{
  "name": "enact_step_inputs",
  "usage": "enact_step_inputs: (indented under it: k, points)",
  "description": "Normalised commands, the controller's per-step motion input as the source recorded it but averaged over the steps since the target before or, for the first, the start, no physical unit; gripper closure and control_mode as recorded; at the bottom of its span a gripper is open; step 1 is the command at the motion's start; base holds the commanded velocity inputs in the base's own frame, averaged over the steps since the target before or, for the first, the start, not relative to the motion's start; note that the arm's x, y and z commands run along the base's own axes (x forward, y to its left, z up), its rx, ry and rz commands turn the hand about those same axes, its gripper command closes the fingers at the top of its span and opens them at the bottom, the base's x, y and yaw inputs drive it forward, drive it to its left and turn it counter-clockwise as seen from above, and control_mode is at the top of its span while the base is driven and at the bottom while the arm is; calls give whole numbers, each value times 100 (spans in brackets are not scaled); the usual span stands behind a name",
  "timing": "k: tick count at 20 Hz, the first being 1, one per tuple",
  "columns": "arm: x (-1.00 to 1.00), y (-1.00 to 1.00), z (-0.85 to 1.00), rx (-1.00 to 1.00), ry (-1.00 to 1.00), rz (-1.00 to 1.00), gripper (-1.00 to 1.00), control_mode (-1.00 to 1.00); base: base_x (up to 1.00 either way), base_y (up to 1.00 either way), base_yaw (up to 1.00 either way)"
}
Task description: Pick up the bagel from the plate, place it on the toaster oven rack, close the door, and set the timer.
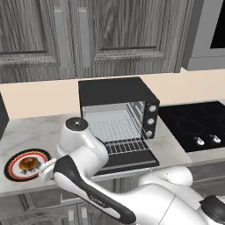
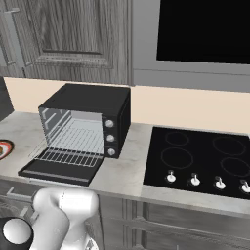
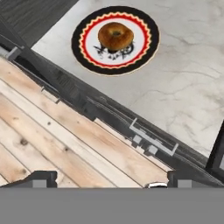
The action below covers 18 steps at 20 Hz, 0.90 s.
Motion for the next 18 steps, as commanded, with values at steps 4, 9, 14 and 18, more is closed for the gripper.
enact_step_inputs:
  k: [4,9,14,18]
  points:
    - [8,21,-14,0,-13,4,-100,-100,0,0,0]
    - [15,16,-1,0,-4,0,-100,-100,0,0,0]
    - [24,14,0,0,0,0,-100,-100,0,0,0]
    - [28,9,0,0,0,0,-100,-100,0,0,0]
